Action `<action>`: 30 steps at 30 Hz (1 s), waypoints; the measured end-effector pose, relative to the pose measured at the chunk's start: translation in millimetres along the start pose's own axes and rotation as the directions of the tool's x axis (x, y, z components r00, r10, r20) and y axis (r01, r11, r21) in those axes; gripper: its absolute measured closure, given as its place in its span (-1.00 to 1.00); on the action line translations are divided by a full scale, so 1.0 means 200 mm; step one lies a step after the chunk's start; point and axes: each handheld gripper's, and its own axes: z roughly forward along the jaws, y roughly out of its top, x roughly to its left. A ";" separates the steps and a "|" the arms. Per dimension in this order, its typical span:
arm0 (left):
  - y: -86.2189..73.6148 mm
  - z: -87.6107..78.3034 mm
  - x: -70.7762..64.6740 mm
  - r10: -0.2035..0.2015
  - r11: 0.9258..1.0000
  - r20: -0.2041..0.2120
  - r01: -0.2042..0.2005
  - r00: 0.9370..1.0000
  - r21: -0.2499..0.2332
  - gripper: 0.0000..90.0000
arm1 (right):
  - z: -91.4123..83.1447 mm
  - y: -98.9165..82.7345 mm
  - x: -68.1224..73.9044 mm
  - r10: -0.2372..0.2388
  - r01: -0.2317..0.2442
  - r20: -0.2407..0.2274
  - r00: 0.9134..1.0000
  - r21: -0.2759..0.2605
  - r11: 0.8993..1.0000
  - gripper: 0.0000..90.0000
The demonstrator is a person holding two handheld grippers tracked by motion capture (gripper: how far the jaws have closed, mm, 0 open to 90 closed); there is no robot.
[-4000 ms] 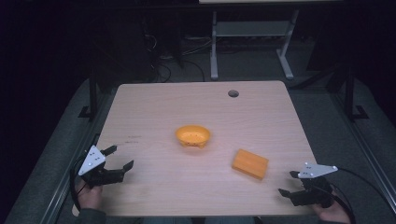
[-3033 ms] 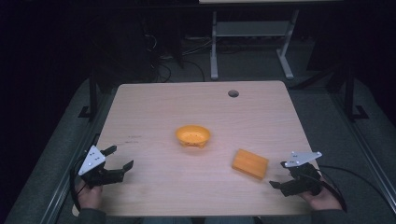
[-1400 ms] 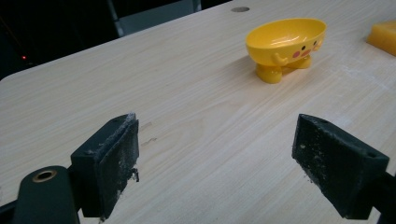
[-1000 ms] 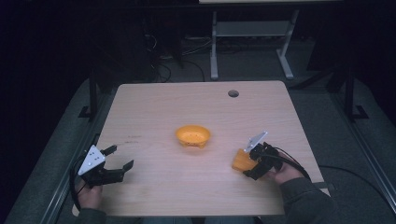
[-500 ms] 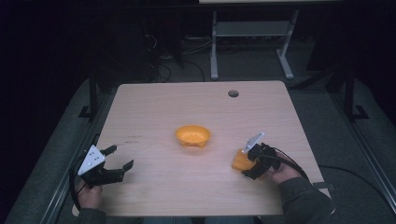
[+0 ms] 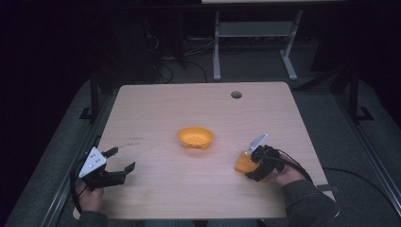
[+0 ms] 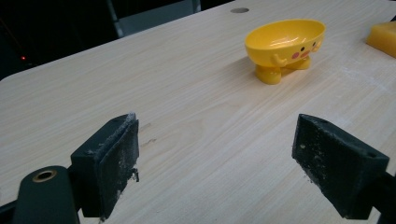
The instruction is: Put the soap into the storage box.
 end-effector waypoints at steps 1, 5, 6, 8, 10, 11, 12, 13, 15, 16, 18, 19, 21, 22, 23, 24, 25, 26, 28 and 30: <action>0.00 0.00 0.00 0.002 1.000 0.000 -0.002 1.000 0.000 -0.69 | 0.00 0.00 0.01 0.008 -0.008 0.006 1.000 0.003 1.000 -0.55; 0.00 0.00 0.00 0.000 1.000 0.000 0.000 1.000 0.001 -0.69 | 0.00 0.00 0.01 0.018 -0.018 0.002 1.000 0.005 1.000 -0.55; 0.00 0.00 0.00 0.001 1.000 0.000 -0.001 1.000 0.000 -0.69 | 0.00 0.00 0.01 0.011 -0.011 0.008 1.000 0.005 1.000 -0.55; 0.00 0.00 0.00 -0.002 1.000 -0.001 0.002 1.000 -0.001 -0.69 | 0.00 0.01 0.01 0.003 -0.003 0.009 1.000 0.002 1.000 -0.55; 0.00 0.00 0.00 -0.001 1.000 0.000 0.001 1.000 -0.001 -0.69 | -0.01 0.01 0.02 0.000 0.000 0.010 1.000 -0.002 1.000 -0.55; 0.00 0.00 0.00 -0.001 1.000 0.000 0.001 1.000 0.000 -0.69 | -0.01 0.01 0.02 0.002 -0.002 0.002 1.000 -0.007 1.000 -0.55; 0.00 0.00 0.00 -0.002 1.000 -0.001 0.002 1.000 -0.002 -0.69 | -0.02 0.01 0.02 0.001 -0.001 -0.001 1.000 -0.021 1.000 -0.55; 0.00 0.00 0.00 -0.002 1.000 -0.001 0.002 1.000 -0.002 -0.69 | -0.02 0.01 0.02 0.001 -0.001 -0.001 1.000 -0.021 1.000 -0.55; 0.00 0.00 0.00 -0.004 1.000 -0.001 0.004 1.000 -0.003 -0.69 | -0.03 0.02 0.02 0.007 -0.008 -0.013 1.000 -0.032 0.999 -0.55; 0.00 0.00 0.00 -0.005 1.000 -0.001 0.005 1.000 -0.004 -0.69 | -0.04 0.02 0.02 0.001 -0.001 -0.012 1.000 -0.037 0.999 -0.55; 0.00 0.00 0.00 -0.009 1.000 -0.003 0.009 1.000 -0.008 -0.69 | -0.04 0.03 0.02 0.001 -0.002 -0.015 1.000 -0.035 0.999 -0.55; 0.00 0.00 0.00 -0.008 1.000 -0.002 0.008 1.000 -0.007 -0.69 | -0.04 0.03 0.02 -0.002 0.002 -0.013 1.000 -0.036 0.999 -0.54; 0.00 0.00 0.00 -0.009 1.000 -0.003 0.009 1.000 -0.008 -0.69 | -0.06 0.05 0.02 -0.007 0.006 -0.020 1.000 -0.039 0.999 -0.55; 0.00 0.00 0.00 -0.009 1.000 -0.003 0.009 1.000 -0.007 -0.69 | -0.06 0.05 0.01 -0.012 0.011 -0.018 1.000 -0.043 0.999 -0.55; 0.00 0.00 0.00 -0.008 1.000 -0.004 0.008 1.000 -0.007 -0.69 | -0.06 0.06 0.01 -0.015 0.014 -0.020 1.000 -0.043 0.999 -0.55; 0.00 0.00 0.00 -0.006 1.000 -0.004 0.006 1.000 -0.005 -0.69 | -0.07 0.07 0.01 -0.018 0.017 -0.019 1.000 -0.043 0.999 -0.55; 0.00 0.00 0.00 -0.006 1.000 -0.004 0.006 1.000 -0.005 -0.69 | -0.07 0.08 0.01 -0.017 0.016 -0.019 1.000 -0.048 0.999 -0.55; 0.00 0.00 0.00 -0.006 1.000 -0.003 0.006 1.000 -0.006 -0.69 | -0.08 0.09 0.01 -0.017 0.015 -0.025 1.000 -0.052 0.999 -0.55; 0.00 0.00 0.00 -0.010 1.000 -0.005 0.010 1.000 -0.005 -0.69 | -0.09 0.11 0.00 -0.025 0.024 -0.031 0.999 -0.051 0.998 -0.55; 0.00 0.00 0.00 -0.010 1.000 -0.005 0.010 1.000 -0.005 -0.69 | -0.09 0.11 0.00 -0.028 0.027 -0.028 0.999 -0.047 0.999 -0.55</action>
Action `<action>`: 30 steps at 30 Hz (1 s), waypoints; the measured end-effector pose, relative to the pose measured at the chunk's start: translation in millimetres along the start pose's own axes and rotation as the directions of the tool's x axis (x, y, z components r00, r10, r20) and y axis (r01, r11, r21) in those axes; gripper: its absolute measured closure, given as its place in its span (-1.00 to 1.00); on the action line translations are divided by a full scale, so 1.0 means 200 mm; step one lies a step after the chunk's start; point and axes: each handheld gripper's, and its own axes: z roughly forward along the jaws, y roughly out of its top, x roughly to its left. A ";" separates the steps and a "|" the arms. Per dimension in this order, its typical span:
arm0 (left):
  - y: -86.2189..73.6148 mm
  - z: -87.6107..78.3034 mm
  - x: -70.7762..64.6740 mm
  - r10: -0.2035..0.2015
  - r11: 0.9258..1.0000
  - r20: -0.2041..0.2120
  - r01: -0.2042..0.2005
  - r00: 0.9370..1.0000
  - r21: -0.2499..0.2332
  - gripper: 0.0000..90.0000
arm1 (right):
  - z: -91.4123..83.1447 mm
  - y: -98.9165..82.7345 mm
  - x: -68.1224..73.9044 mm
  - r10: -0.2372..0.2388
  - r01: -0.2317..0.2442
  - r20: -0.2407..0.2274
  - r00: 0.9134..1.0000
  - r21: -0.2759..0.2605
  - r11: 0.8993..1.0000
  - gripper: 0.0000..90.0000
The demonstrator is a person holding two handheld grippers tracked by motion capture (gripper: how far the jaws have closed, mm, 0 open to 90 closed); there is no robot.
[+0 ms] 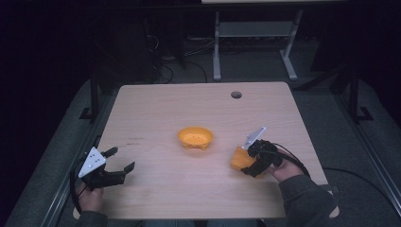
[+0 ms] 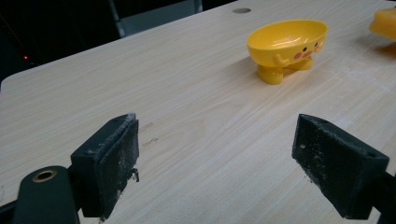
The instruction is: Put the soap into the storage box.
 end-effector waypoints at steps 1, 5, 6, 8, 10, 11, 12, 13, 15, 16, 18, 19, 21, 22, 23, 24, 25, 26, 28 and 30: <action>0.00 0.00 0.00 0.001 1.000 0.000 -0.001 1.000 0.000 -0.69 | 0.00 0.01 0.00 0.000 0.000 0.000 1.000 0.002 1.000 -0.55; 0.00 0.00 0.00 0.000 1.000 0.001 0.000 1.000 0.000 -0.69 | -0.01 0.04 -0.01 -0.011 0.011 -0.005 1.000 -0.004 1.000 -0.55; 0.00 0.00 0.00 0.000 1.000 0.001 0.000 1.000 0.000 -0.69 | -0.01 0.05 -0.01 -0.013 0.013 -0.007 1.000 -0.003 1.000 -0.55; 0.00 0.00 0.00 0.000 1.000 0.000 0.000 1.000 -0.001 -0.69 | -0.01 0.06 -0.01 -0.019 0.019 -0.004 1.000 -0.002 1.000 -0.55; 0.00 0.00 0.00 0.000 1.000 -0.002 0.000 1.000 -0.001 -0.69 | -0.02 0.09 -0.02 -0.021 0.021 0.000 1.000 -0.012 1.000 -0.55; 0.00 0.00 0.00 -0.001 1.000 -0.002 0.001 1.000 -0.003 -0.69 | -0.03 0.09 -0.02 -0.024 0.024 -0.004 1.000 -0.014 1.000 -0.55; 0.00 0.00 0.00 -0.001 1.000 -0.002 0.001 1.000 -0.003 -0.69 | -0.03 0.09 -0.02 -0.024 0.024 -0.004 1.000 -0.014 1.000 -0.55; 0.00 0.00 0.00 -0.001 1.000 -0.002 0.001 1.000 -0.001 -0.69 | -0.03 0.10 -0.03 -0.028 0.028 -0.003 1.000 -0.013 1.000 -0.54; 0.00 0.00 0.00 -0.002 1.000 -0.002 0.002 1.000 -0.002 -0.69 | -0.03 0.13 -0.03 -0.033 0.033 0.006 0.999 -0.005 0.999 -0.54; 0.00 0.00 0.00 -0.003 1.000 -0.002 0.003 1.000 -0.005 -0.69 | -0.03 0.13 -0.03 -0.035 0.035 0.002 0.999 -0.006 0.999 -0.55; 0.00 0.00 0.00 -0.004 1.000 -0.002 0.004 1.000 -0.007 -0.69 | -0.02 0.16 -0.03 -0.045 0.045 -0.005 0.999 -0.005 0.999 -0.55; 0.00 0.00 0.00 -0.004 1.000 -0.002 0.004 1.000 -0.007 -0.69 | -0.02 0.16 -0.03 -0.045 0.045 -0.005 0.999 -0.005 0.999 -0.55; 0.00 0.00 0.00 -0.004 1.000 -0.002 0.004 1.000 -0.007 -0.69 | -0.02 0.17 -0.03 -0.041 0.040 -0.017 0.999 -0.014 0.999 -0.55; 0.00 0.00 0.00 -0.006 1.000 -0.002 0.005 1.000 -0.008 -0.69 | -0.01 0.18 -0.04 -0.043 0.043 -0.017 0.999 -0.017 0.999 -0.55; 0.00 0.00 0.01 -0.002 1.000 -0.004 0.002 1.000 -0.008 -0.69 | -0.01 0.20 -0.04 -0.050 0.050 -0.019 0.999 -0.008 0.999 -0.55; 0.00 0.00 0.01 -0.002 1.000 -0.004 0.002 1.000 -0.008 -0.69 | 0.00 0.21 -0.04 -0.054 0.054 -0.020 0.998 -0.008 0.999 -0.55; 0.00 0.00 0.01 -0.005 1.000 -0.004 0.005 1.000 -0.008 -0.69 | 0.00 0.21 -0.04 -0.054 0.054 -0.020 0.998 -0.008 0.999 -0.55; 0.00 -0.01 0.01 -0.008 1.000 -0.005 0.008 1.000 -0.005 -0.69 | -0.01 0.23 -0.05 -0.055 0.055 -0.023 0.998 -0.014 0.998 -0.55; 0.00 -0.01 0.01 -0.008 1.000 -0.004 0.008 1.000 -0.006 -0.69 | -0.01 0.23 -0.05 -0.056 0.056 -0.022 0.998 -0.015 0.998 -0.54; 0.00 -0.01 0.01 -0.007 1.000 -0.005 0.007 1.000 -0.007 -0.69 | -0.01 0.25 -0.05 -0.057 0.057 -0.024 0.998 -0.019 0.998 -0.55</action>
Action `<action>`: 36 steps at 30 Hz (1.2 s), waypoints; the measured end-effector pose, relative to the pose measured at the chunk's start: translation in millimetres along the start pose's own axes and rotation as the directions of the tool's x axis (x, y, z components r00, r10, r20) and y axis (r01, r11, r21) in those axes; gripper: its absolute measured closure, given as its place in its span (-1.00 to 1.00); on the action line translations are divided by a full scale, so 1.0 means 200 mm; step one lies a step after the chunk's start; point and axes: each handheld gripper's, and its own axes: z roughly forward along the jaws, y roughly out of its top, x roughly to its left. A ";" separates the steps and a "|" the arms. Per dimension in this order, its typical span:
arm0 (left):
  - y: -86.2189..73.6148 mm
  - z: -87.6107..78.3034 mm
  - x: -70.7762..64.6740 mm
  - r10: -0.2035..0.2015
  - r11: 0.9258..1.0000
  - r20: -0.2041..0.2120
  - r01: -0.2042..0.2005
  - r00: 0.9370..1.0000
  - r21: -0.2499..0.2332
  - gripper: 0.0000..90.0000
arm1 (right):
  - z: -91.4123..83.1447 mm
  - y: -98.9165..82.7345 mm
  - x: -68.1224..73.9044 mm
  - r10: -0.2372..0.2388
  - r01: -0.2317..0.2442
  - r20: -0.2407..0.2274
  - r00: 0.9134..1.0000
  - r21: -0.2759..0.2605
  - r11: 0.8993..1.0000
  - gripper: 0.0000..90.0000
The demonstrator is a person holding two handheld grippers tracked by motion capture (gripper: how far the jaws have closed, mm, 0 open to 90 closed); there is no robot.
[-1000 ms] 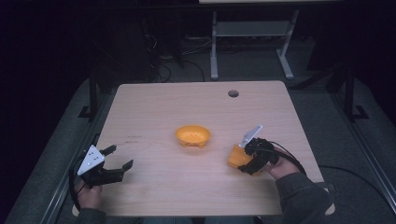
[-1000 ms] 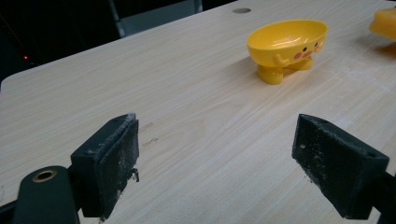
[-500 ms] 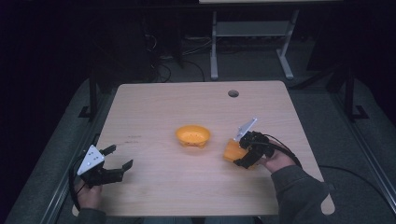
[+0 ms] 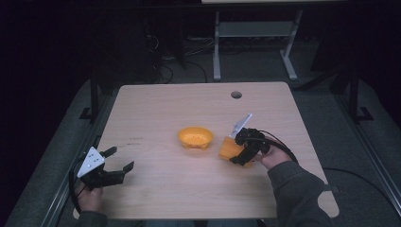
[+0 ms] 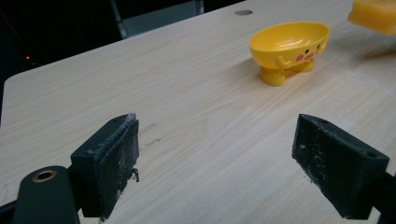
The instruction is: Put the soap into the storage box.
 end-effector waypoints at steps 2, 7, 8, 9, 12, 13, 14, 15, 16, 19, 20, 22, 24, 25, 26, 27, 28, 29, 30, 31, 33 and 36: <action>0.00 0.00 0.00 0.002 1.000 0.000 -0.002 1.000 -0.001 -0.69 | 0.00 0.01 0.00 -0.002 0.002 -0.002 1.000 -0.005 1.000 -0.54; 0.00 0.00 0.00 0.002 1.000 0.000 -0.002 1.000 -0.002 -0.69 | -0.01 0.04 -0.01 -0.012 0.012 -0.006 1.000 -0.003 1.000 -0.54; 0.00 0.00 0.00 0.003 1.000 0.001 -0.003 1.000 -0.003 -0.69 | -0.01 0.04 -0.01 -0.015 0.015 -0.006 1.000 -0.004 1.000 -0.55; 0.00 0.00 0.00 0.003 1.000 0.000 -0.003 1.000 -0.002 -0.69 | -0.01 0.05 -0.02 -0.016 0.016 -0.005 1.000 -0.003 1.000 -0.55; 0.00 0.00 0.00 0.003 1.000 0.000 -0.003 1.000 -0.003 -0.69 | -0.01 0.08 -0.03 -0.021 0.021 -0.009 1.000 -0.007 1.000 -0.55; 0.00 0.00 0.00 0.004 1.000 0.000 -0.004 1.000 -0.003 -0.69 | -0.01 0.09 -0.03 -0.021 0.021 -0.015 1.000 -0.009 1.000 -0.54; 0.00 0.00 0.00 0.002 1.000 0.000 -0.002 1.000 -0.002 -0.69 | 0.00 0.11 -0.03 -0.033 0.033 -0.007 0.999 -0.005 0.999 -0.54; 0.00 0.00 0.00 0.002 1.000 0.000 -0.002 1.000 -0.002 -0.69 | 0.00 0.11 -0.03 -0.033 0.033 -0.007 0.999 -0.005 0.999 -0.54; 0.00 0.00 0.00 0.002 1.000 0.000 -0.002 1.000 -0.003 -0.69 | 0.00 0.12 -0.03 -0.035 0.035 -0.011 0.999 -0.004 0.999 -0.55; 0.00 0.00 0.00 0.003 1.000 0.000 -0.003 1.000 -0.002 -0.69 | 0.01 0.15 -0.03 -0.050 0.050 -0.011 0.999 -0.004 0.999 -0.55; 0.00 0.00 0.00 0.001 1.000 0.000 -0.001 1.000 -0.002 -0.69 | 0.01 0.16 -0.03 -0.054 0.054 -0.010 0.998 -0.008 0.999 -0.54; 0.00 0.00 0.00 -0.001 1.000 0.000 0.001 1.000 -0.001 -0.69 | 0.01 0.18 -0.03 -0.055 0.055 -0.018 0.998 -0.010 0.998 -0.54; 0.00 0.00 0.00 -0.001 1.000 0.000 0.001 1.000 -0.002 -0.69 | 0.02 0.20 -0.04 -0.068 0.068 -0.013 0.998 -0.010 0.998 -0.55; 0.00 0.00 0.00 -0.002 1.000 0.000 0.002 1.000 -0.003 -0.69 | 0.02 0.20 -0.04 -0.068 0.068 -0.013 0.998 -0.010 0.998 -0.55; 0.00 0.00 0.00 -0.002 1.000 0.000 0.002 1.000 -0.004 -0.69 | 0.02 0.21 -0.04 -0.062 0.062 -0.017 0.998 -0.010 0.998 -0.55; 0.00 0.00 0.00 -0.002 1.000 0.001 0.002 1.000 -0.004 -0.69 | 0.02 0.22 -0.04 -0.065 0.065 -0.016 0.998 -0.013 0.998 -0.54; 0.00 0.00 0.00 -0.002 1.000 0.001 0.002 1.000 -0.004 -0.69 | 0.02 0.22 -0.05 -0.068 0.067 -0.011 0.998 -0.014 0.998 -0.55; 0.00 0.00 0.00 -0.002 1.000 0.000 0.002 1.000 -0.005 -0.69 | 0.02 0.23 -0.05 -0.068 0.067 -0.014 0.998 -0.011 0.998 -0.55; 0.00 0.00 0.00 -0.002 1.000 0.001 0.002 1.000 -0.005 -0.69 | 0.02 0.24 -0.05 -0.073 0.072 -0.013 0.997 -0.012 0.997 -0.54; 0.00 0.00 0.00 -0.003 1.000 0.002 0.003 1.000 -0.004 -0.69 | 0.02 0.24 -0.05 -0.072 0.072 -0.012 0.997 -0.014 0.997 -0.54; 0.00 0.00 0.00 -0.003 1.000 0.002 0.003 1.000 -0.002 -0.69 | 0.02 0.24 -0.05 -0.069 0.069 -0.019 0.997 -0.023 0.997 -0.55; 0.00 0.00 0.00 -0.003 1.000 0.001 0.003 1.000 -0.003 -0.69 | 0.04 0.25 -0.06 -0.075 0.074 -0.020 0.997 -0.019 0.997 -0.54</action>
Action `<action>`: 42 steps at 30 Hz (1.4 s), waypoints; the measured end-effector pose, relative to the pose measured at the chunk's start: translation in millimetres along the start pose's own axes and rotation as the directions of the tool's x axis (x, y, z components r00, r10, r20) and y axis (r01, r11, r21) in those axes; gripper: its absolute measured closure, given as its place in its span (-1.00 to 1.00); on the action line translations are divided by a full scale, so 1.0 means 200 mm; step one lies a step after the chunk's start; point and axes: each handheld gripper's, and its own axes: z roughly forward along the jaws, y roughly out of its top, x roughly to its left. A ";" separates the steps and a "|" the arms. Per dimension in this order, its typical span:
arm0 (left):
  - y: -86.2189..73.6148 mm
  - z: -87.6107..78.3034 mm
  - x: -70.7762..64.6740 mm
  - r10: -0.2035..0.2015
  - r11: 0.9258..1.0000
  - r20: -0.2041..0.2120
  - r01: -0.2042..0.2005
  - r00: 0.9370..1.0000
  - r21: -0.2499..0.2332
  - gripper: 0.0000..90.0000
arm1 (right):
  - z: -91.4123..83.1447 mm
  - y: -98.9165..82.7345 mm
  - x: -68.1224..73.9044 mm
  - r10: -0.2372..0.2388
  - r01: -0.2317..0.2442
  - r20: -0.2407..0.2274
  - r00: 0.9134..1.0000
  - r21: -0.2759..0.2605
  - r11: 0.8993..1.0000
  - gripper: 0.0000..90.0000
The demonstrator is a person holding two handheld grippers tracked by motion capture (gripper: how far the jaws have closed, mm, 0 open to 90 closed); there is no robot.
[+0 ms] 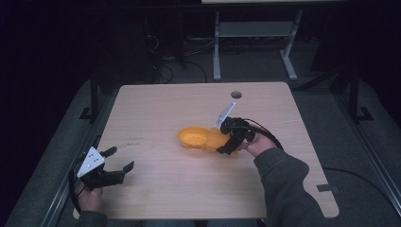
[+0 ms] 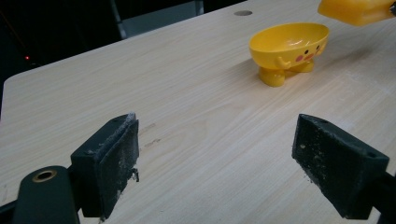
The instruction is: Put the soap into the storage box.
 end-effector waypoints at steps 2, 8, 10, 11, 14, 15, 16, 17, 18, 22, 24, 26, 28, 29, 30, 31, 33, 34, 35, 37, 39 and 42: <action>0.00 0.00 0.00 -0.001 1.000 -0.001 0.001 1.000 -0.003 -0.69 | 0.01 0.01 -0.01 0.002 -0.002 -0.004 1.000 0.005 1.000 -0.55; 0.00 0.00 0.01 -0.006 1.000 -0.005 0.006 1.000 -0.005 -0.69 | 0.01 0.05 -0.02 -0.010 0.010 -0.005 1.000 0.006 1.000 -0.55; 0.00 0.00 0.00 -0.005 1.000 -0.005 0.005 1.000 -0.004 -0.69 | 0.02 0.06 -0.03 -0.019 0.019 -0.006 1.000 0.009 1.000 -0.54; 0.00 0.00 0.01 -0.004 1.000 -0.005 0.004 1.000 -0.003 -0.69 | 0.02 0.07 -0.03 -0.020 0.020 -0.003 1.000 0.004 1.000 -0.55; 0.00 0.00 0.01 -0.004 1.000 -0.006 0.004 1.000 -0.005 -0.69 | 0.03 0.08 -0.04 -0.018 0.018 -0.010 1.000 -0.005 1.000 -0.54; 0.00 0.00 0.01 -0.006 1.000 -0.005 0.006 1.000 -0.005 -0.69 | 0.03 0.08 -0.04 -0.018 0.018 -0.009 1.000 0.001 1.000 -0.54; 0.00 0.00 0.01 -0.006 1.000 -0.005 0.006 1.000 -0.004 -0.69 | 0.03 0.09 -0.04 -0.021 0.021 -0.008 1.000 0.007 1.000 -0.54; 0.00 0.00 0.01 -0.004 1.000 -0.004 0.004 1.000 -0.003 -0.69 | 0.04 0.10 -0.04 -0.023 0.024 -0.008 1.000 0.012 1.000 -0.55; 0.00 0.00 0.01 -0.004 1.000 -0.004 0.004 1.000 -0.003 -0.69 | 0.04 0.10 -0.04 -0.023 0.024 -0.008 1.000 0.012 1.000 -0.55; 0.00 0.00 0.01 -0.002 1.000 -0.005 0.002 1.000 -0.004 -0.69 | 0.06 0.15 -0.06 -0.037 0.037 -0.011 0.999 0.008 0.999 -0.54; 0.00 0.00 0.01 -0.005 1.000 -0.003 0.005 1.000 -0.004 -0.69 | 0.06 0.16 -0.06 -0.036 0.036 -0.016 0.999 0.006 0.999 -0.55; 0.00 0.00 0.01 -0.007 1.000 -0.004 0.007 1.000 -0.006 -0.69 | 0.06 0.18 -0.06 -0.037 0.037 -0.010 0.999 0.010 0.999 -0.54; 0.00 0.00 0.01 -0.005 1.000 -0.003 0.005 1.000 -0.008 -0.69 | 0.06 0.20 -0.06 -0.040 0.040 -0.013 0.999 0.014 0.999 -0.54; 0.00 -0.01 0.01 -0.004 1.000 -0.004 0.004 1.000 -0.009 -0.69 | 0.06 0.21 -0.06 -0.046 0.046 -0.014 0.999 0.012 0.999 -0.55; 0.00 -0.01 0.01 -0.007 1.000 -0.004 0.007 1.000 -0.010 -0.69 | 0.07 0.22 -0.07 -0.056 0.056 -0.015 0.998 0.004 0.998 -0.54; 0.00 -0.01 0.01 -0.006 1.000 -0.005 0.006 1.000 -0.010 -0.69 | 0.07 0.22 -0.07 -0.056 0.056 -0.015 0.998 0.004 0.998 -0.54; 0.00 -0.01 0.01 -0.006 1.000 -0.004 0.006 1.000 -0.010 -0.69 | 0.08 0.24 -0.07 -0.059 0.059 -0.016 0.998 0.005 0.998 -0.54; 0.00 -0.01 0.01 -0.005 1.000 -0.004 0.005 1.000 -0.010 -0.69 | 0.08 0.25 -0.07 -0.057 0.057 -0.013 0.998 -0.002 0.998 -0.55; 0.00 -0.01 0.01 -0.005 1.000 -0.003 0.005 1.000 -0.010 -0.69 | 0.09 0.25 -0.08 -0.056 0.056 -0.022 0.998 -0.005 0.998 -0.55; 0.00 -0.01 0.01 -0.005 1.000 -0.003 0.005 1.000 -0.009 -0.69 | 0.10 0.26 -0.08 -0.054 0.054 -0.025 0.998 0.003 0.999 -0.54; 0.00 -0.01 0.01 -0.007 1.000 -0.003 0.006 1.000 -0.010 -0.69 | 0.11 0.28 -0.09 -0.063 0.064 -0.023 0.998 0.017 0.998 -0.54; 0.00 -0.01 0.01 -0.006 1.000 -0.003 0.006 1.000 -0.011 -0.69 | 0.12 0.31 -0.09 -0.065 0.065 -0.031 0.997 0.016 0.998 -0.54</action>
